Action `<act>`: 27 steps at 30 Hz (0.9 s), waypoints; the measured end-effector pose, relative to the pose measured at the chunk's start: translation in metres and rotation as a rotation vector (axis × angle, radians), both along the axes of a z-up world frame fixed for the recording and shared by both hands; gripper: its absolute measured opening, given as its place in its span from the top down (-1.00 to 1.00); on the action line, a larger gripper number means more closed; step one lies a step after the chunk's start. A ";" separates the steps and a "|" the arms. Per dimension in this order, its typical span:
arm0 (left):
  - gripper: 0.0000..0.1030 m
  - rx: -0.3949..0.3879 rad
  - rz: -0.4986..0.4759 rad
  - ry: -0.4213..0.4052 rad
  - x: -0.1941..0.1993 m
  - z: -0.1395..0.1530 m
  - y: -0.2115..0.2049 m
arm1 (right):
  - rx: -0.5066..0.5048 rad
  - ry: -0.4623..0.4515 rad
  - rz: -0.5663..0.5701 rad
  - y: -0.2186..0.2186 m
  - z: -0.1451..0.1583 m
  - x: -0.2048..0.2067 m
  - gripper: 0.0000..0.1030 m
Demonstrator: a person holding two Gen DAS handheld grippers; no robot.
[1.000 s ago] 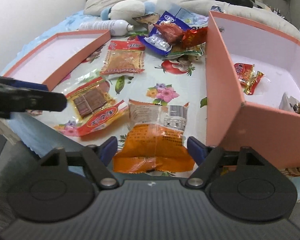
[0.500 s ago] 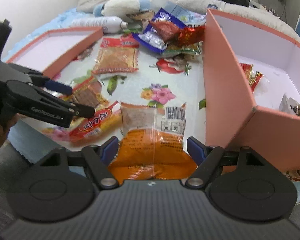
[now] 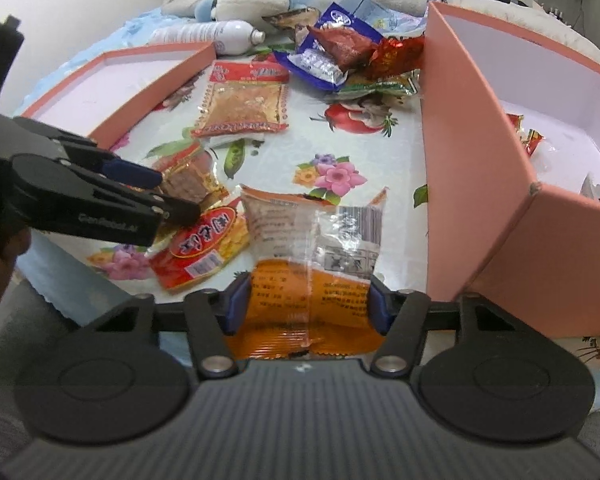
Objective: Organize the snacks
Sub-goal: 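Carry the sausage packet with the left tool while the right tool carries the orange packet to the deep box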
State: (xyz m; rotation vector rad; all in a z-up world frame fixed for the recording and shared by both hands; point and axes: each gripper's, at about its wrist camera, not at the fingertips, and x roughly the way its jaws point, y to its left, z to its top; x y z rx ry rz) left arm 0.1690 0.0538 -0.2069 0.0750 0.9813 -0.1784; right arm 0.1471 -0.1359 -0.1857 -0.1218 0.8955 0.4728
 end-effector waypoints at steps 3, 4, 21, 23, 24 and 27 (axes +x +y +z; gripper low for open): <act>-0.08 -0.035 0.055 0.001 -0.006 0.005 0.002 | 0.019 -0.013 -0.012 -0.004 0.007 -0.002 -0.11; -0.07 -0.045 0.076 -0.003 -0.009 0.008 0.003 | 0.026 -0.018 -0.016 -0.005 0.010 -0.003 -0.11; -0.07 -0.200 0.292 -0.166 -0.065 0.118 -0.008 | 0.191 -0.085 -0.111 -0.046 0.087 -0.030 -0.10; -0.08 -0.207 0.284 -0.175 -0.071 0.128 -0.016 | 0.204 -0.105 -0.120 -0.052 0.098 -0.033 -0.10; -0.08 -0.213 0.278 -0.178 -0.074 0.132 -0.022 | 0.209 -0.116 -0.122 -0.054 0.102 -0.034 -0.10; -0.08 -0.232 0.264 -0.189 -0.082 0.141 -0.037 | 0.212 -0.155 -0.135 -0.063 0.114 -0.038 -0.10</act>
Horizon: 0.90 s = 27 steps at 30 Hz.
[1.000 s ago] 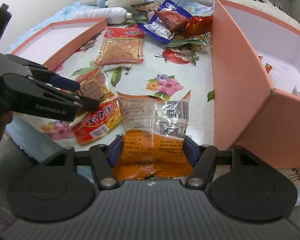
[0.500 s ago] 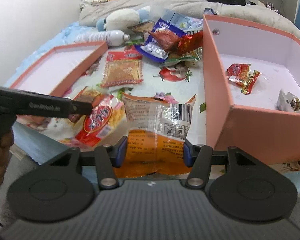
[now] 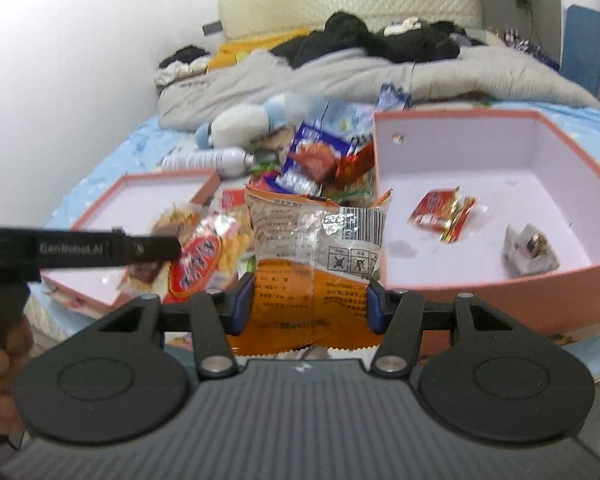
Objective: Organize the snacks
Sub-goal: 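Carry the sausage packet with the left tool while the right tool carries the orange packet to the deep box, then open the right tool to drop the orange packet while the left tool lowers the sausage packet into the box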
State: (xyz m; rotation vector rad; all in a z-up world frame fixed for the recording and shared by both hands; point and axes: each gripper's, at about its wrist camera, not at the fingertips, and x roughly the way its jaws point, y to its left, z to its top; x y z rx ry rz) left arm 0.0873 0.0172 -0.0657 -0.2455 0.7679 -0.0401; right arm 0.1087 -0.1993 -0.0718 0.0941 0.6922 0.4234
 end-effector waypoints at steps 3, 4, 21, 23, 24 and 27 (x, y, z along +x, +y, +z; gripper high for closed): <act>-0.08 -0.012 -0.015 -0.019 -0.004 0.008 -0.012 | -0.009 -0.028 -0.028 -0.011 0.007 -0.003 -0.10; -0.08 -0.022 -0.021 -0.023 -0.005 0.010 -0.014 | -0.013 -0.034 -0.040 -0.016 0.008 -0.004 -0.10; -0.08 -0.058 -0.214 -0.112 0.074 0.039 -0.100 | -0.055 -0.107 -0.267 -0.099 0.018 0.039 -0.10; -0.08 -0.079 -0.223 -0.111 0.088 0.043 -0.109 | -0.060 -0.102 -0.290 -0.108 0.018 0.051 -0.10; -0.08 -0.088 -0.229 -0.110 0.096 0.044 -0.112 | -0.051 -0.097 -0.303 -0.113 0.018 0.056 -0.10; -0.08 -0.080 -0.242 -0.107 0.121 0.047 -0.127 | -0.051 -0.091 -0.329 -0.125 0.017 0.071 -0.11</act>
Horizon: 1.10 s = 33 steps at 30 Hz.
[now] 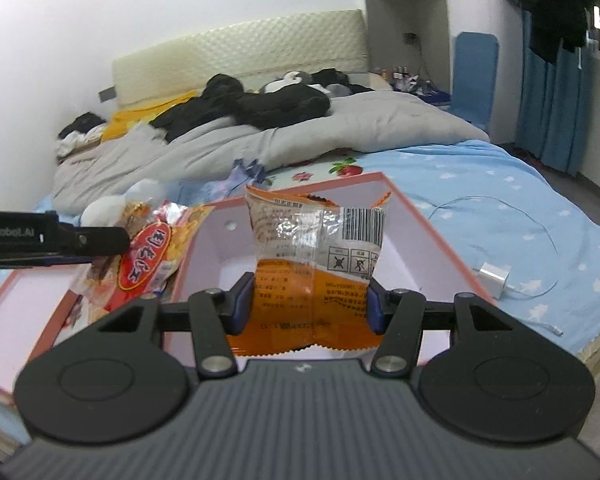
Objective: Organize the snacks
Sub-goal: 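Open the right tool to drop the orange packet while the left tool lowers the sausage packet into the box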
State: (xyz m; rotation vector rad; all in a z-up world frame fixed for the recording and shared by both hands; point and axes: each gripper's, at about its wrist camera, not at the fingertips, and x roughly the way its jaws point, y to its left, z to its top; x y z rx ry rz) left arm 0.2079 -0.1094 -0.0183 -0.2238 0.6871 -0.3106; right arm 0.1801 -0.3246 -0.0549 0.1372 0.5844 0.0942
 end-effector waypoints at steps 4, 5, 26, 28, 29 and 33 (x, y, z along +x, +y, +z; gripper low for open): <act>-0.08 0.016 -0.025 0.017 0.030 0.000 -0.018 | -0.015 0.015 -0.010 -0.011 -0.006 0.021 -0.11; -0.08 0.022 -0.029 0.020 0.036 -0.001 -0.023 | -0.015 0.016 -0.014 -0.014 -0.007 0.026 -0.11; -0.09 0.093 -0.015 0.187 0.106 -0.062 -0.063 | 0.016 0.177 0.031 -0.042 -0.067 0.090 -0.13; -0.09 0.102 -0.012 0.191 0.104 -0.063 -0.064 | 0.018 0.178 0.030 -0.042 -0.067 0.090 -0.14; -0.10 0.100 -0.010 0.197 0.103 -0.063 -0.064 | 0.016 0.177 0.033 -0.042 -0.067 0.089 -0.14; -0.21 0.092 -0.009 0.204 0.098 -0.062 -0.061 | 0.024 0.176 0.041 -0.042 -0.065 0.082 -0.15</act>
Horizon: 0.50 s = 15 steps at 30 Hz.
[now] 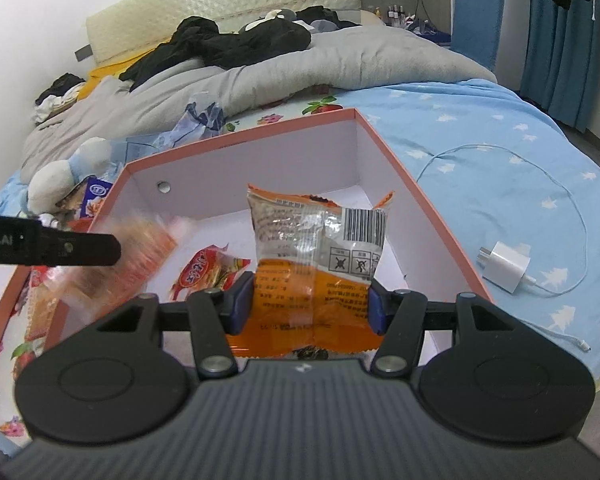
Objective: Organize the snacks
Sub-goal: 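Open the right tool to drop the orange packet while the left tool lowers the sausage packet into the box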
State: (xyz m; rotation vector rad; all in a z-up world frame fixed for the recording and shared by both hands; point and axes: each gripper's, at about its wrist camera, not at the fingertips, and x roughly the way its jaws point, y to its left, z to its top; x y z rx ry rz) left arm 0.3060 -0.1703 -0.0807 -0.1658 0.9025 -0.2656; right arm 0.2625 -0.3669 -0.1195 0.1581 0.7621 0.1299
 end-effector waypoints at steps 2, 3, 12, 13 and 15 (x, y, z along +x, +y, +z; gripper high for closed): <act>-0.32 0.009 0.002 -0.013 -0.004 0.004 0.002 | 0.009 -0.001 -0.009 -0.001 0.002 -0.003 -0.37; -0.34 0.010 0.004 -0.021 -0.007 0.006 0.004 | 0.014 -0.003 -0.015 -0.001 0.002 -0.004 -0.51; -0.34 -0.013 0.006 -0.081 -0.046 0.032 0.030 | 0.032 -0.065 -0.025 0.012 0.027 -0.038 -0.52; -0.34 -0.011 0.004 -0.082 -0.051 0.034 0.033 | 0.037 -0.075 -0.025 0.014 0.030 -0.043 -0.52; -0.34 -0.005 0.006 -0.086 -0.059 0.036 0.038 | 0.052 -0.097 -0.023 0.017 0.037 -0.051 -0.52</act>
